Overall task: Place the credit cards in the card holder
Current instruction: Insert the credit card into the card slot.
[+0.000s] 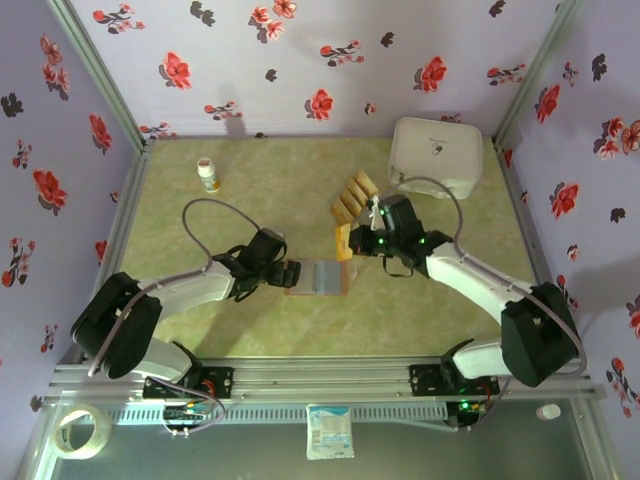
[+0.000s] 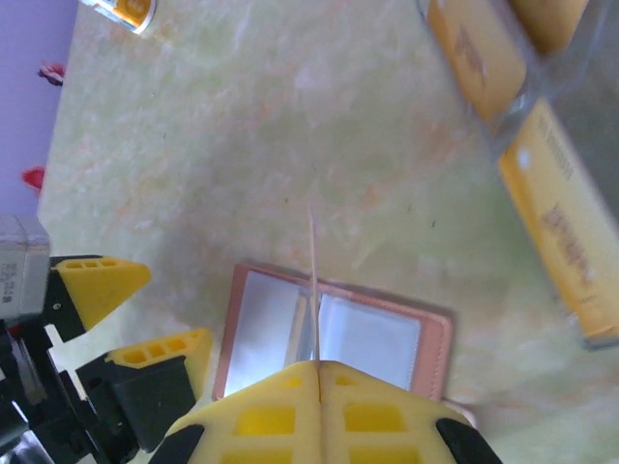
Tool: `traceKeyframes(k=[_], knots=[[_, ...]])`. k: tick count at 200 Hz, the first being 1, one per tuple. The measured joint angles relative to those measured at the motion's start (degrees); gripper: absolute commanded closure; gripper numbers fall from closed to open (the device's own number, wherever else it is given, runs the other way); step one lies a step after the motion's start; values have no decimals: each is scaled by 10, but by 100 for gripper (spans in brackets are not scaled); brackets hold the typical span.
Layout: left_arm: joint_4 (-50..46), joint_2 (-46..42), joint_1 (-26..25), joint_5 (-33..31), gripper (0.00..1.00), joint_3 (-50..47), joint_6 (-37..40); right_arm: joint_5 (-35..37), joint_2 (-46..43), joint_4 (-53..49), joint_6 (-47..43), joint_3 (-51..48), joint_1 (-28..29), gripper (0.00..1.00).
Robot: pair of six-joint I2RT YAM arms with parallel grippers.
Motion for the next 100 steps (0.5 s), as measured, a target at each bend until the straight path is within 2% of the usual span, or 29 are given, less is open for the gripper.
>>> traceKeyframes(k=[38,100], knots=[[-2,23,-10,-6,0,12,7,-17,1,188,100,-104,21,100],[-10,60,-25,-17,0,30,9,-18,51,378,155,-167,52,100]])
